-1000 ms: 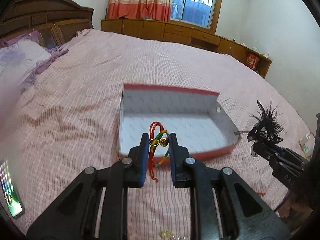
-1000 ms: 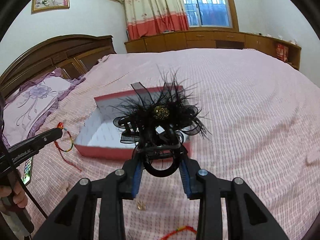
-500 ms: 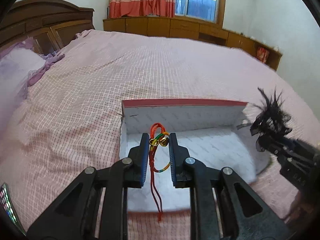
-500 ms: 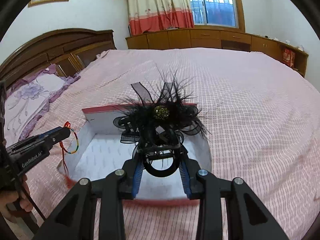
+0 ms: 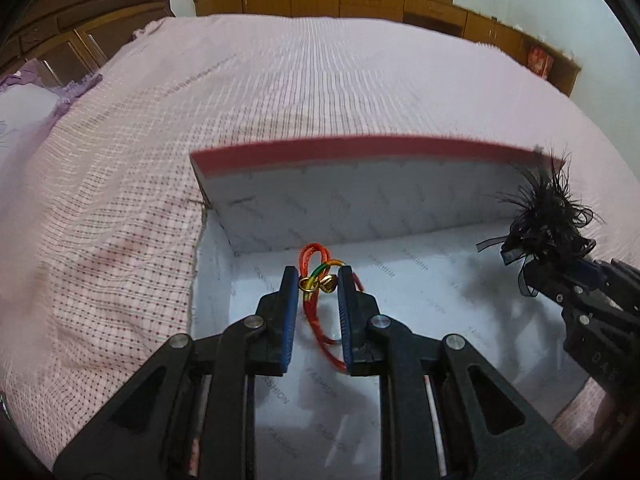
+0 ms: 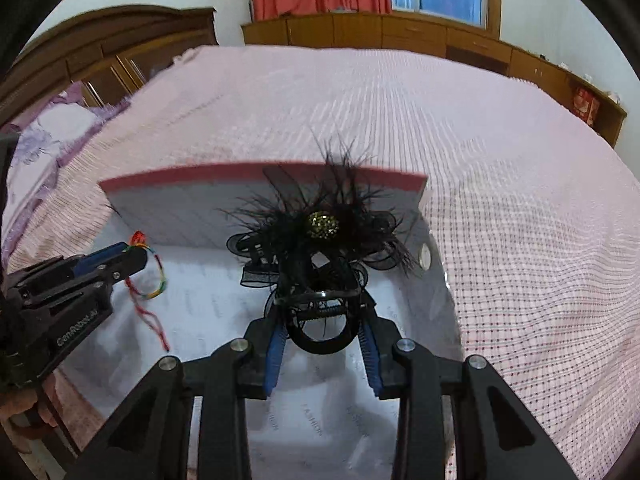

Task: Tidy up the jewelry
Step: 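Carry both items into the red shoebox and open both grippers, then grasp the pink bead bracelet with the left gripper while the right grasps the red-yellow string bracelet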

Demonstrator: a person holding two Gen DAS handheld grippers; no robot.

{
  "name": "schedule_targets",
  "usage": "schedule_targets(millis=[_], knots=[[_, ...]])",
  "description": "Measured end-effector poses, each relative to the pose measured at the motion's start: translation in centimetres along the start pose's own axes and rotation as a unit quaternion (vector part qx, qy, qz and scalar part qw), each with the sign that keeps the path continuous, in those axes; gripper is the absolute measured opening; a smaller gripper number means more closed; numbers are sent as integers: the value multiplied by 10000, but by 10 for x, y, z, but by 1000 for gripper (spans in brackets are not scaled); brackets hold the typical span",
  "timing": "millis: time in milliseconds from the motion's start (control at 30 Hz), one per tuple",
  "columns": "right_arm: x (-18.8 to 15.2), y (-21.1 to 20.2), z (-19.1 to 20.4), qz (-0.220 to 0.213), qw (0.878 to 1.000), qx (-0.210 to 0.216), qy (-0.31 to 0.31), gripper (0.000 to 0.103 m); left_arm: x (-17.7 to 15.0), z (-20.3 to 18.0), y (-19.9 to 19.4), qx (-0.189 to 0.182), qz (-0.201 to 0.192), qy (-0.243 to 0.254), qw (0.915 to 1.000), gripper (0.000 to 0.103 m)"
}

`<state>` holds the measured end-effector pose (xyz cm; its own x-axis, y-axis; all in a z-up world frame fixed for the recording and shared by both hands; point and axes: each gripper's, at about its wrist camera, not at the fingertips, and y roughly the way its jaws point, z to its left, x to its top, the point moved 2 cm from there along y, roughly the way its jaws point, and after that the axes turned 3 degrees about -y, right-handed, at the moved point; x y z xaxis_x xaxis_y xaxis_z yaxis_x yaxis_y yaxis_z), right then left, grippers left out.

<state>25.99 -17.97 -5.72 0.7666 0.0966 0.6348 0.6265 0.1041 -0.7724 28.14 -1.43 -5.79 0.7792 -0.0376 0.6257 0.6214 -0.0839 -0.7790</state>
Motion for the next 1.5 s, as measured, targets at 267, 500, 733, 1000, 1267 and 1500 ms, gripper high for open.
schedule_targets(millis=[267, 500, 733, 1000, 1267, 1500], knots=[[-4, 23, 0, 332, 9993, 6, 150, 36, -8, -11, 4, 71, 107, 326, 9994, 12], [-2, 10, 0, 202, 9994, 179, 238, 48, -10, -16, -14, -233, 111, 262, 9993, 42], [-5, -27, -12, -35, 9988, 348, 350, 49, -21, -19, -59, -480, -116, 250, 9985, 50], [-17, -79, -17, -255, 9971, 578, 421, 49, -48, -15, -111, -401, -392, 396, 9976, 55], [-46, -119, -16, -265, 9975, 585, 298, 49, -62, 4, -133, -556, -292, 270, 9977, 55], [-85, -138, -20, -40, 9965, 741, 379, 49, -96, 7, -155, -538, -162, 237, 9981, 55]])
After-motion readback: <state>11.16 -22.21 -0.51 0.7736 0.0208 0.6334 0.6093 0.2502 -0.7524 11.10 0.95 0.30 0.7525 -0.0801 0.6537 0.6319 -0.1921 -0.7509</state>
